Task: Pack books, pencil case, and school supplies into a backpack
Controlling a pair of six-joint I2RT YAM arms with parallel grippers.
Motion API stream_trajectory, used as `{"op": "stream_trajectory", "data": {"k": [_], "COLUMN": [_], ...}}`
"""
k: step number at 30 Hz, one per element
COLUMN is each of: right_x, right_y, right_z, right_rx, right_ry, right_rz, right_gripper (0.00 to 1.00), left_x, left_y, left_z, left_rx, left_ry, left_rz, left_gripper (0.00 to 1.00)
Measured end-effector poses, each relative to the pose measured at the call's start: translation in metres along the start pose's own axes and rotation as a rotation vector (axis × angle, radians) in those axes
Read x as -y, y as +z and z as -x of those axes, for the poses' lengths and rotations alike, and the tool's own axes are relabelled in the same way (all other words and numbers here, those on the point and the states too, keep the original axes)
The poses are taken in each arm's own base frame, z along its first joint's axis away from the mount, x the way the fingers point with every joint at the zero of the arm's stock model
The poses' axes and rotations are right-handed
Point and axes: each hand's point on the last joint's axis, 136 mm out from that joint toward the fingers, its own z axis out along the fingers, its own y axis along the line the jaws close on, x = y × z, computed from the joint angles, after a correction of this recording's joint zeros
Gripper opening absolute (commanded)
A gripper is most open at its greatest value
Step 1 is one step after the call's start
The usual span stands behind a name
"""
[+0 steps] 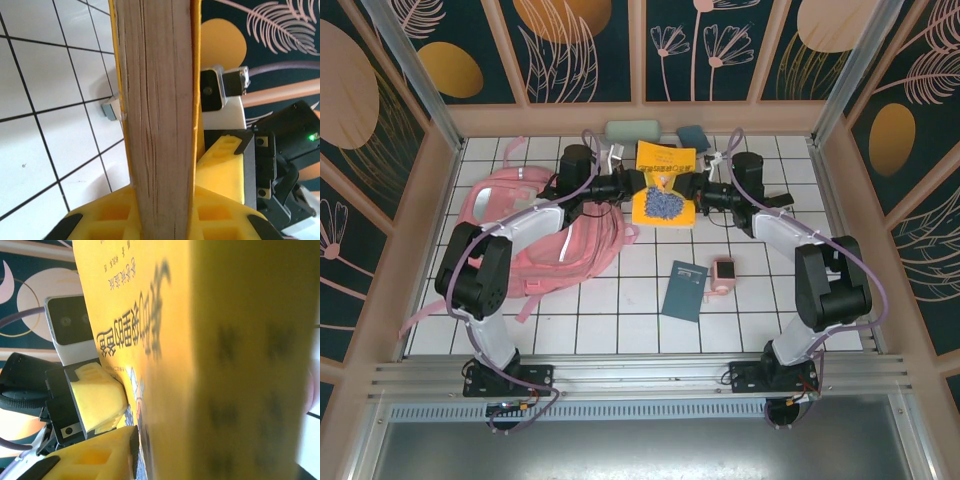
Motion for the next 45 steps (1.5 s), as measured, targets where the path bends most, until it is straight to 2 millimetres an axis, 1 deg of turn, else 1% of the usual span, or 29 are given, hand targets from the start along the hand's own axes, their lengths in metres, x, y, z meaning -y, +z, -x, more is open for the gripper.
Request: {"op": "stream_trajectory", "data": {"k": [4, 8, 9, 11, 12, 13, 14, 15, 17, 18, 19, 20, 22, 24, 26, 29, 31, 32, 34, 36, 37, 41, 45], "right_x": [0.001, 0.004, 0.004, 0.004, 0.004, 0.004, 0.004, 0.004, 0.004, 0.006, 0.007, 0.010, 0.020, 0.034, 0.047, 0.063, 0.072, 0.075, 0.079, 0.082, 0.084, 0.089, 0.093], "right_y": [-0.002, -0.008, -0.009, -0.009, -0.009, -0.009, -0.009, -0.010, -0.010, -0.011, -0.013, -0.016, -0.024, -0.033, -0.040, -0.046, -0.048, -0.048, -0.048, -0.046, -0.044, -0.041, -0.040], "right_z": [-0.006, -0.016, -0.017, -0.017, -0.017, -0.017, -0.017, -0.017, -0.017, -0.016, -0.014, -0.011, -0.004, 0.002, 0.005, 0.002, 0.000, -0.001, -0.004, -0.007, -0.008, -0.011, -0.013], "right_rx": [-0.002, 0.003, 0.005, 0.006, 0.005, 0.006, 0.006, 0.004, 0.006, 0.010, 0.018, 0.035, 0.083, 0.137, 0.175, 0.192, 0.193, 0.192, 0.186, 0.174, 0.169, 0.152, 0.143], "right_ry": [-0.004, -0.007, -0.008, -0.009, -0.009, -0.010, -0.010, -0.011, -0.008, -0.005, -0.007, -0.006, -0.003, 0.002, 0.002, 0.010, 0.020, 0.024, 0.025, 0.026, 0.027, 0.030, 0.024], "right_rz": [-0.001, -0.002, -0.002, -0.002, -0.002, -0.003, -0.002, 0.000, -0.001, -0.005, -0.007, -0.021, -0.075, -0.157, -0.236, -0.321, -0.363, -0.374, -0.392, -0.401, -0.404, -0.414, -0.422], "right_gripper": [0.40, 0.39, 0.38, 0.29, 0.22, 0.10, 0.02, 0.00, 0.00, 0.00, 0.00, 0.00, 0.00, 0.00, 0.00, 0.00, 0.00, 0.00, 0.00, 0.00, 0.00, 0.00, 0.00], "left_x": [0.000, -0.001, -0.002, -0.003, -0.003, -0.003, -0.003, -0.004, -0.007, -0.009, -0.014, -0.018, -0.027, -0.036, -0.041, -0.047, -0.055, -0.061, -0.079, -0.097, -0.105, -0.132, -0.147], "left_y": [-0.001, -0.001, -0.001, -0.001, -0.001, -0.002, -0.002, -0.002, -0.002, -0.002, -0.002, -0.003, -0.008, -0.019, -0.036, -0.069, -0.091, -0.098, -0.117, -0.129, -0.133, -0.144, -0.148], "left_z": [-0.010, -0.017, -0.018, -0.019, -0.019, -0.019, -0.019, -0.019, -0.018, -0.018, -0.017, -0.015, -0.008, 0.002, 0.013, 0.037, 0.046, 0.047, 0.042, 0.034, 0.029, 0.009, -0.005], "left_rx": [-0.035, -0.063, -0.067, -0.069, -0.069, -0.070, -0.068, -0.071, -0.066, -0.061, -0.055, -0.049, -0.022, 0.025, 0.079, 0.187, 0.238, 0.249, 0.247, 0.225, 0.205, 0.128, 0.068], "left_ry": [0.034, 0.053, 0.055, 0.059, 0.061, 0.062, 0.063, 0.060, 0.062, 0.064, 0.065, 0.062, 0.075, 0.106, 0.140, 0.178, 0.183, 0.180, 0.167, 0.156, 0.152, 0.136, 0.140], "left_rz": [0.015, 0.025, 0.027, 0.030, 0.031, 0.033, 0.035, 0.037, 0.054, 0.072, 0.107, 0.136, 0.220, 0.342, 0.469, 0.694, 0.835, 0.888, 1.016, 1.109, 1.147, 1.242, 1.285], "left_gripper": [0.02, 0.02, 0.02, 0.02, 0.05, 0.13, 0.17, 0.22, 0.46, 0.53, 0.58, 0.60, 0.66, 0.71, 0.74, 0.74, 0.75, 0.76, 0.82, 0.89, 0.91, 0.93, 0.92]}}
